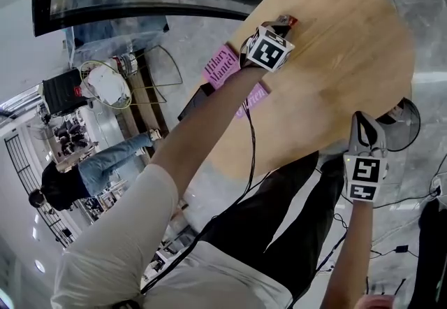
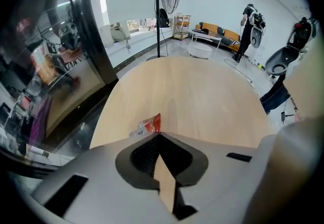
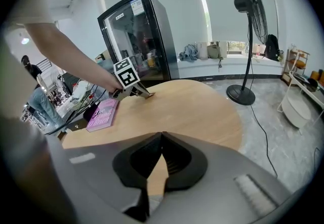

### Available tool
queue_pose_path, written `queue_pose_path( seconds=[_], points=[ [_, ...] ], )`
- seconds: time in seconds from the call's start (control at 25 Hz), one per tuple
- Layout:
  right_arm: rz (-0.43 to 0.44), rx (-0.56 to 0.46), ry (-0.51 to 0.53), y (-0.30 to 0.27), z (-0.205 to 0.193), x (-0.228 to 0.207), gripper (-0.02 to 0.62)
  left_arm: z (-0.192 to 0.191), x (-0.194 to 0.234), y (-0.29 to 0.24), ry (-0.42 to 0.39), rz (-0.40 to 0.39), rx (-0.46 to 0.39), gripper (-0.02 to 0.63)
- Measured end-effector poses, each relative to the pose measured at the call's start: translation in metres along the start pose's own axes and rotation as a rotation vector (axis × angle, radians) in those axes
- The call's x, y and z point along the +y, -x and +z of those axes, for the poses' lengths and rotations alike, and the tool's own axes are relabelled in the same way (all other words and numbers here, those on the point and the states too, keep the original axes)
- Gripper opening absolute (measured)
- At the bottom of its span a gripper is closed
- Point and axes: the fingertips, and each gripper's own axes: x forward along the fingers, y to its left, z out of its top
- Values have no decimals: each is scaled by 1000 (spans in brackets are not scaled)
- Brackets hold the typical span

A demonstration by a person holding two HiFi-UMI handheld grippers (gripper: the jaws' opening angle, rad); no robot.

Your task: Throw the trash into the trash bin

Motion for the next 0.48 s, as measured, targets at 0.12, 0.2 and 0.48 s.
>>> queue_pose_path(
  seconds=[0.12, 0.2, 0.48],
  points=[
    [-9, -6, -8, 11, -5, -7, 11, 1, -22, 9, 1, -8, -6, 6],
    [-15, -8, -14, 19, -11, -12, 11, 1, -39, 12, -14, -21, -13, 6],
    [-30, -4, -34, 48, -42, -24, 11, 6, -107, 21, -57, -76, -34, 6]
  ],
)
